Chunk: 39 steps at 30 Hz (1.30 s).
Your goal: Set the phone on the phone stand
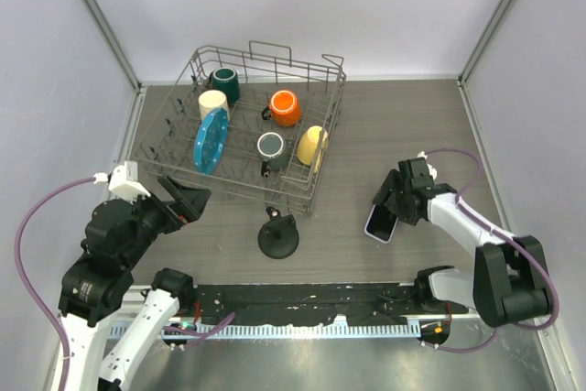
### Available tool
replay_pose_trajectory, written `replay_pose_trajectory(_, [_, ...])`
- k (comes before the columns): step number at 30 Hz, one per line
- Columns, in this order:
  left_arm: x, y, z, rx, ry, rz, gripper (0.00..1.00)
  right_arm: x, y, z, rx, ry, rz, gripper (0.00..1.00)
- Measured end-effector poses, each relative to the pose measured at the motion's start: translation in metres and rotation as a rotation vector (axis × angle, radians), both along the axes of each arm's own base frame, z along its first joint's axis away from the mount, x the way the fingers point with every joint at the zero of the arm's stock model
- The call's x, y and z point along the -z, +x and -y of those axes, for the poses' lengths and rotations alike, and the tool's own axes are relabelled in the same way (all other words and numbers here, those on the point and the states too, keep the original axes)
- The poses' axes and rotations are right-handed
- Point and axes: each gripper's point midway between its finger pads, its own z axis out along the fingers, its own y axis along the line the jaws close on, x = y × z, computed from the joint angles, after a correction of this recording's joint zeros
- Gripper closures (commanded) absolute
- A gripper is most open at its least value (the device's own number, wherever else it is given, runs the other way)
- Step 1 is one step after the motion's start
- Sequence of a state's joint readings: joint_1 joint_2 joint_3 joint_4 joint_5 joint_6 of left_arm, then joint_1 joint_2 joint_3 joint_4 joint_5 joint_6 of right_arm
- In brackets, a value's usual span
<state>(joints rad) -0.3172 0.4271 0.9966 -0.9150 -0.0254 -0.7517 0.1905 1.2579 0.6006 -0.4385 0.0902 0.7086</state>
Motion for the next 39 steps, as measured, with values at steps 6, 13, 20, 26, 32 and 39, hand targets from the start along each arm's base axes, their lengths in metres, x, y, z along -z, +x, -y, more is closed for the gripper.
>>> replay_pose_trajectory(6, [0.002, -0.004, 0.004, 0.028, -0.006, -0.013, 0.01, -0.024, -0.002, -0.013, -0.081, 0.068, 0.12, 0.99])
replay_pose_trajectory(13, [0.004, -0.003, 0.026, 0.139, -0.04, -0.049, 0.02, -0.05, 0.004, -0.019, -0.114, 0.099, 0.242, 0.99])
replay_pose_trajectory(20, [0.019, -0.002, 0.048, 0.245, -0.077, -0.113, 0.03, -0.05, 0.005, -0.018, -0.111, 0.096, 0.254, 0.99])
replay_pose_trajectory(26, [0.017, -0.003, 0.054, 0.275, -0.098, -0.112, 0.03, -0.015, 0.002, -0.013, -0.091, 0.058, 0.113, 0.99])
replay_pose_trajectory(32, [0.022, -0.003, 0.055, 0.28, -0.105, -0.117, 0.03, -0.002, 0.007, -0.014, -0.102, 0.042, 0.048, 0.46])
replay_pose_trajectory(39, [0.024, -0.006, 0.054, 0.28, -0.104, -0.102, 0.03, -0.001, 0.009, -0.016, -0.138, 0.031, 0.011, 0.15])
